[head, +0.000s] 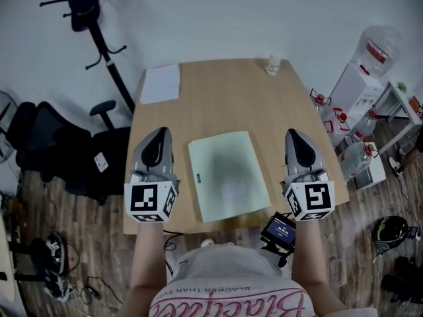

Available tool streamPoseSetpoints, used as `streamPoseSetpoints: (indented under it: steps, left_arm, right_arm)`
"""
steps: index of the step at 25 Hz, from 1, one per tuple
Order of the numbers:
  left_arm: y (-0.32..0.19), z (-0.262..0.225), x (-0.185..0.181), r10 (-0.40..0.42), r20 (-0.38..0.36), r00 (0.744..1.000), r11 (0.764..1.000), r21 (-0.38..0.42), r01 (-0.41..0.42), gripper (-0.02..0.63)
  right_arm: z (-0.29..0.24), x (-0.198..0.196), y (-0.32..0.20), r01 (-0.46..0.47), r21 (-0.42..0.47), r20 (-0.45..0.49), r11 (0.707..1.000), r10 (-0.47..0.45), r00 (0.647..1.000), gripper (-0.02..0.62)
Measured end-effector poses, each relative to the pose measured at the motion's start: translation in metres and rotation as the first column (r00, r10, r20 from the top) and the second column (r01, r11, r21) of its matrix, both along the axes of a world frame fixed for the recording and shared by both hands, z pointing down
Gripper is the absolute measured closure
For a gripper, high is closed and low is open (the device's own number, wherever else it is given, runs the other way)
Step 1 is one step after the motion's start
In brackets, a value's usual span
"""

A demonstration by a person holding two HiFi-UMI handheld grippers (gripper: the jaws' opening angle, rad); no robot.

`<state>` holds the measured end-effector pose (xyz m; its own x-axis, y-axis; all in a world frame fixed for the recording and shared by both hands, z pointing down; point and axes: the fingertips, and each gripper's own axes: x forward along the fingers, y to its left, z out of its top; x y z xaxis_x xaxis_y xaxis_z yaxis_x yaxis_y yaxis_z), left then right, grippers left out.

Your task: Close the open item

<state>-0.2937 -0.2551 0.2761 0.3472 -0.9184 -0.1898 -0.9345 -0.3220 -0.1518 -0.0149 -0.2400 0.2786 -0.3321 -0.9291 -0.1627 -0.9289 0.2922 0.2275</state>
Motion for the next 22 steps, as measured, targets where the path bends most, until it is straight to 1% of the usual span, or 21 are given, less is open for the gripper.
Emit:
streamPoseSetpoints:
  steps: [4, 10, 22]
  left_arm:
    - [0.002, -0.008, 0.0, -0.004, 0.017, 1.0, 1.0, 0.02, 0.003, 0.592]
    - [0.002, -0.021, -0.004, -0.011, 0.013, 1.0, 0.999, 0.034, 0.011, 0.592]
    - [0.0, -0.033, -0.004, -0.006, 0.008, 1.0, 0.999, 0.04, 0.006, 0.592]
  right_arm:
    - [-0.009, -0.001, 0.005, -0.008, 0.021, 0.001, 1.0, 0.008, 1.0, 0.594]
    - [-0.032, -0.004, 0.008, -0.019, 0.068, -0.012, 0.997, 0.02, 1.0, 0.595]
    - [-0.039, -0.008, 0.008, -0.025, 0.066, -0.028, 0.997, 0.027, 0.999, 0.595]
